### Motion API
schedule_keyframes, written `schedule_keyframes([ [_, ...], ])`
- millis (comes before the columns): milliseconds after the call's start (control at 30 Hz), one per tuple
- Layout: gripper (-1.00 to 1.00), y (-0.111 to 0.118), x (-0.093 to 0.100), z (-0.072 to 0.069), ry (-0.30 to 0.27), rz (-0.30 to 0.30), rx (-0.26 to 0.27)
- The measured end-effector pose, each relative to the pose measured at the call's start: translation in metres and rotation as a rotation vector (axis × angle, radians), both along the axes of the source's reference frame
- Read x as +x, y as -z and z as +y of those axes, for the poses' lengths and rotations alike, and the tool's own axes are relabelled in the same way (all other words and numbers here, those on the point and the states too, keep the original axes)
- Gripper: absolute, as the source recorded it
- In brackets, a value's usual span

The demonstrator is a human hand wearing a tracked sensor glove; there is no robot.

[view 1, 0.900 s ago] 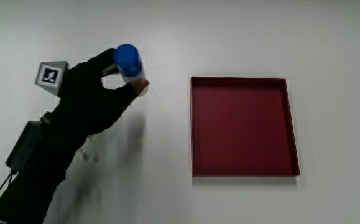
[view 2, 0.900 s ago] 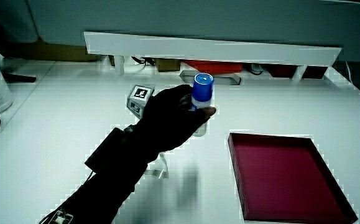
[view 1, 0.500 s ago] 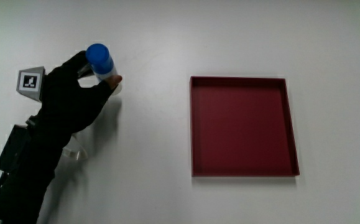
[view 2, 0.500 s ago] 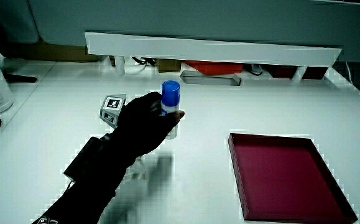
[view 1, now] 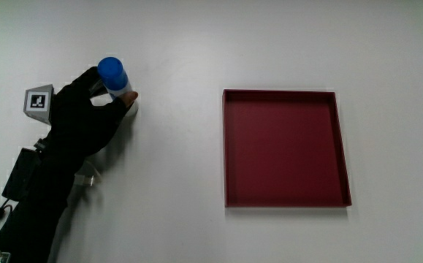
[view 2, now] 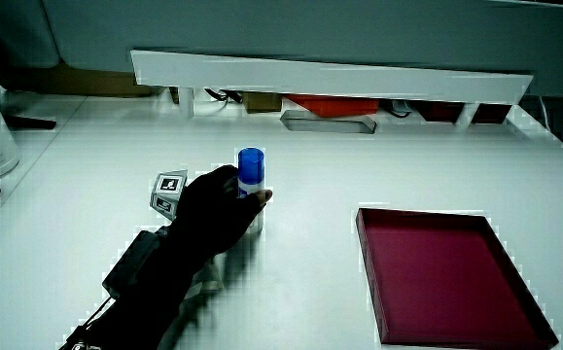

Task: Place glue on desk

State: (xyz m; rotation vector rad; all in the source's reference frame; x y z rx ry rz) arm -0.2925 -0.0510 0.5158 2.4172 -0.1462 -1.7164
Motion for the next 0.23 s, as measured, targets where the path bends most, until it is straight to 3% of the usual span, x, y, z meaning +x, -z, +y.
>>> schedule_keyframes([
  [233,-0.53,-0.0035,0.0002,0.0054,-0.04,0.036,-0.049],
])
